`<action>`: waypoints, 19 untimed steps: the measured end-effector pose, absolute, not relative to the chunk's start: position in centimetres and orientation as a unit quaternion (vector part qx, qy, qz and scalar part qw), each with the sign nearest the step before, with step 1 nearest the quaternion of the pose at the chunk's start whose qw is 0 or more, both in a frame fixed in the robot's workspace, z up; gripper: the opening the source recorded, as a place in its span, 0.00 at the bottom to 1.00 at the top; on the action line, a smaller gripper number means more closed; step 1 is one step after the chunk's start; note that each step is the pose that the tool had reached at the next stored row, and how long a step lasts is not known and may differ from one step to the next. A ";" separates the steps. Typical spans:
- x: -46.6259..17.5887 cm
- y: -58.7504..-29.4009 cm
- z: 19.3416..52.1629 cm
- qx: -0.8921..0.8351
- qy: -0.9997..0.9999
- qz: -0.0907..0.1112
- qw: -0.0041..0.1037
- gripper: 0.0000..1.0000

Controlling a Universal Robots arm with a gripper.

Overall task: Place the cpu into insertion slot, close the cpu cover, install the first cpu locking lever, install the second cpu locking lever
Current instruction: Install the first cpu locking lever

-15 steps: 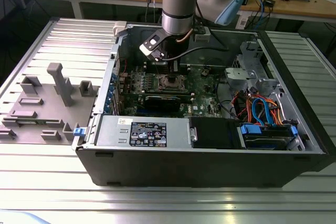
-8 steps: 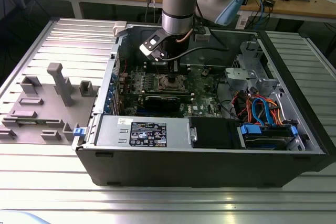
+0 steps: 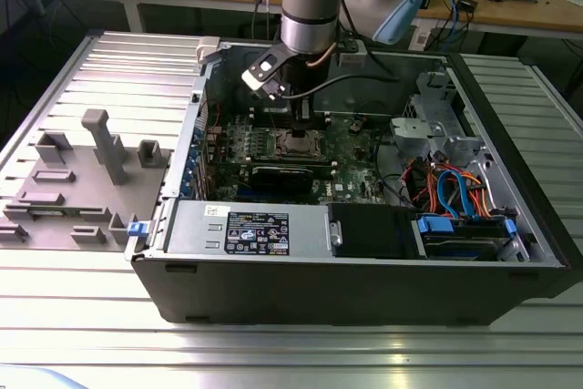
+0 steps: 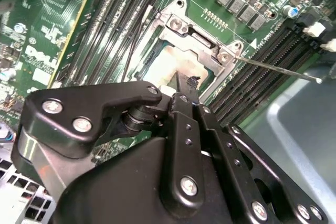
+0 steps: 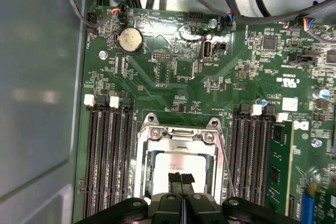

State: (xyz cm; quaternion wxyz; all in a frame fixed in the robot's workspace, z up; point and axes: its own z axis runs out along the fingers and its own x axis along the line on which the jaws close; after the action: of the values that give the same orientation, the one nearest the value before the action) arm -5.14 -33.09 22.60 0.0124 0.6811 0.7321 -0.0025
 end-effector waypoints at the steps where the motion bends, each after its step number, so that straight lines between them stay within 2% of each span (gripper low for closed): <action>1: -5.1 -33.1 23.1 0.681 0.732 -0.003 0.012 0.11; 11: -5.1 -33.1 27.0 0.681 0.732 -0.004 0.014 0.11; 19: -5.1 -33.1 27.3 0.681 0.732 -0.005 0.015 0.11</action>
State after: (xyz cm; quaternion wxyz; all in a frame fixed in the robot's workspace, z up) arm -5.14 -33.07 27.26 0.0149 0.6810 0.7321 -0.0052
